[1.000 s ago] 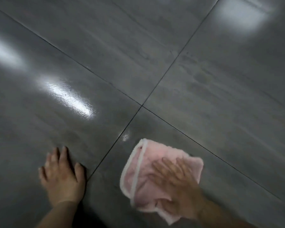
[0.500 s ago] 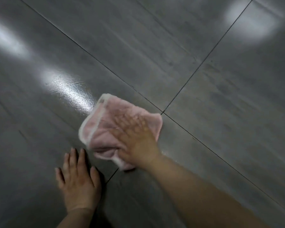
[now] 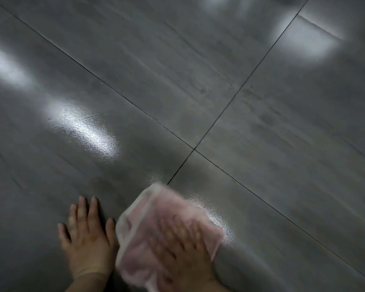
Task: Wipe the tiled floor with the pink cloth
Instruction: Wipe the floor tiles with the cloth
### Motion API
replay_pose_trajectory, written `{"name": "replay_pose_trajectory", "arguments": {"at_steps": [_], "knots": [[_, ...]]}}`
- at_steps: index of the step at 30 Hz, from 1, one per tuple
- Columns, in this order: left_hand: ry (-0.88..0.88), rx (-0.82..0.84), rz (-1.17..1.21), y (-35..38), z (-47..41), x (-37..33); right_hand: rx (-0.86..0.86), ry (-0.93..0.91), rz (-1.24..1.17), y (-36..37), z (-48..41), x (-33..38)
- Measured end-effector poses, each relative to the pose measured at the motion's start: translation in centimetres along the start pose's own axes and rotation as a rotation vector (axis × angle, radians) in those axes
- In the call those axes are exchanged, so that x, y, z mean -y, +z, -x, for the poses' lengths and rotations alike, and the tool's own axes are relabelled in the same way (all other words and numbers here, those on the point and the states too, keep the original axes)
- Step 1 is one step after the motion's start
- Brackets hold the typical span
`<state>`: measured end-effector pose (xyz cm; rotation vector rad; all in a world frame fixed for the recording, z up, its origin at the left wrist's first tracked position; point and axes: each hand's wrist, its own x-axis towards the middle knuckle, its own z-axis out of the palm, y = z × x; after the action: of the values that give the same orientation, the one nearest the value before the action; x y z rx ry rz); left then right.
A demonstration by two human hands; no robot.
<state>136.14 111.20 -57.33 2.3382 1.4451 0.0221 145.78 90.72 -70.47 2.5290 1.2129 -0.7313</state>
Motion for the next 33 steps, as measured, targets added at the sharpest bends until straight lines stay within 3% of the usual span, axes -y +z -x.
{"name": "replay_pose_trajectory", "arguments": {"at_steps": [2, 4, 5, 6, 8, 10, 12, 14, 16, 18, 20, 25, 27, 30, 33], "knots": [[0.004, -0.012, 0.001, 0.0, -0.1, 0.1, -0.225, -0.230, 0.026, -3.5, 2.1, -2.5], [-0.004, -0.012, 0.008, -0.1, 0.1, 0.0, -0.493, -0.253, -0.111, -9.9, 4.0, -6.4], [-0.006, -0.013, 0.016, -0.2, 0.1, -0.2, -0.652, -0.193, -0.124, -11.8, 4.9, -8.9], [-0.001, -0.018, 0.020, -0.3, 0.1, -0.3, -0.696, -0.071, -0.092, -12.3, 5.5, -11.5], [0.015, -0.029, 0.012, -0.3, -0.1, -0.4, -0.617, 0.221, -0.113, -11.8, 6.1, -15.8], [0.036, -0.037, -0.016, -0.3, -0.1, -0.4, -0.576, 0.541, -0.272, -10.9, 6.7, -15.5], [0.053, -0.044, -0.060, -0.4, 0.1, -0.3, -0.606, 0.661, -0.277, -10.4, 7.1, -11.6], [0.058, -0.001, -0.105, -0.9, 0.5, -0.6, -0.642, 0.501, -0.187, -9.2, 7.6, -5.5], [0.063, 0.059, -0.091, -1.3, 0.4, -0.9, -0.620, 0.119, -0.105, -8.8, 9.0, -0.6], [0.048, 0.119, -0.073, -2.0, 0.5, -1.3, -0.603, -0.197, 0.039, -8.2, 9.7, -1.6], [0.092, 0.140, -0.062, -2.3, 1.1, -1.9, -0.636, -0.285, 0.090, -8.1, 10.0, -5.6], [0.455, 0.227, -0.078, -0.4, 4.6, -4.7, -0.665, 0.149, -0.046, -6.8, 12.4, -16.3], [0.499, 0.234, -0.071, 0.0, 5.2, -6.9, -0.611, 0.356, -0.104, -6.8, 14.6, -19.8], [0.567, 0.239, -0.113, 1.2, 5.6, -9.9, -0.587, 0.637, -0.212, -5.4, 16.4, -19.4], [0.621, 0.309, -0.132, 3.4, 6.4, -12.6, -0.644, 0.566, -0.224, -3.6, 16.9, -13.3]]}}
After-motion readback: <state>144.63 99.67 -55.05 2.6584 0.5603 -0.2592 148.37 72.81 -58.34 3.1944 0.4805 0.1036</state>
